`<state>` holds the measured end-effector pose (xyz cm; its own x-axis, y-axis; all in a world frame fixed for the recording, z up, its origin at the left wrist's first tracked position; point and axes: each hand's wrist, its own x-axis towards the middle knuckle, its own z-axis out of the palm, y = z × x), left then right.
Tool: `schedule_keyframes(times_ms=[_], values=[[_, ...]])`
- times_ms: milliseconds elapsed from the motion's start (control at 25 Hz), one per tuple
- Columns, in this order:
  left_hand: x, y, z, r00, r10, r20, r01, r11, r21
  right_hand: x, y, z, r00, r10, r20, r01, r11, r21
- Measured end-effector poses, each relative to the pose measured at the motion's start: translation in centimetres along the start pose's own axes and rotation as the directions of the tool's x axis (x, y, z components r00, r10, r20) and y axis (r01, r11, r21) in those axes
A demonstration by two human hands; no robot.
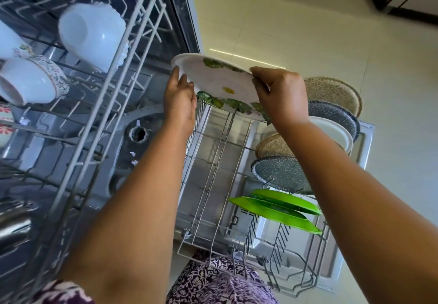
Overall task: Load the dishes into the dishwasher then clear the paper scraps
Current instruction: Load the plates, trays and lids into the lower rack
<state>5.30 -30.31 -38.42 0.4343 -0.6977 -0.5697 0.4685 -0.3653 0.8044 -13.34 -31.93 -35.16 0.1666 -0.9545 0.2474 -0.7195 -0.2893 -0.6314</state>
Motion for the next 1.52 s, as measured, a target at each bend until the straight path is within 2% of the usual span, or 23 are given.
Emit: schedule_keyframes(times_ms=[160,400,520,680,880,1240,1360,1520], values=[[-1.8,-1.0,-0.2,0.999,-0.047,-0.014,0.047,0.999,0.001,-2.2,-0.2,-0.2,0.996,0.085,0.004,-0.085,0.996,-0.004],[-6.2,-2.1,-1.0,0.992,-0.126,-0.007,0.126,0.985,0.115,-7.5,-2.0,-2.1,0.945,0.326,-0.021,-0.324,0.944,0.062],[-8.6,-3.4,-2.3,0.988,-0.156,-0.02,0.157,0.973,0.166,-11.0,-3.6,-3.1,0.935,0.354,0.034,-0.355,0.933,0.055],[-12.5,-3.3,-4.3,0.986,-0.152,-0.07,0.163,0.968,0.192,-14.2,-5.8,-4.9,0.911,0.373,0.178,-0.39,0.918,0.07],[-18.4,0.2,-4.9,0.995,-0.085,-0.053,0.096,0.962,0.257,-15.7,-9.1,-10.1,0.923,0.277,0.269,-0.3,0.953,0.047],[-32.2,13.2,-5.9,0.981,0.145,0.132,-0.178,0.939,0.294,-16.5,-17.4,-21.5,0.937,0.088,0.337,-0.121,0.99,0.077],[-36.2,16.8,-8.5,0.97,0.221,0.097,-0.241,0.91,0.338,-16.2,-20.5,-23.2,0.942,-0.04,0.332,-0.005,0.991,0.135],[-42.2,18.8,-12.6,0.959,0.216,0.183,-0.282,0.802,0.527,-15.5,-24.9,-24.3,0.896,-0.188,0.401,0.085,0.962,0.26]])
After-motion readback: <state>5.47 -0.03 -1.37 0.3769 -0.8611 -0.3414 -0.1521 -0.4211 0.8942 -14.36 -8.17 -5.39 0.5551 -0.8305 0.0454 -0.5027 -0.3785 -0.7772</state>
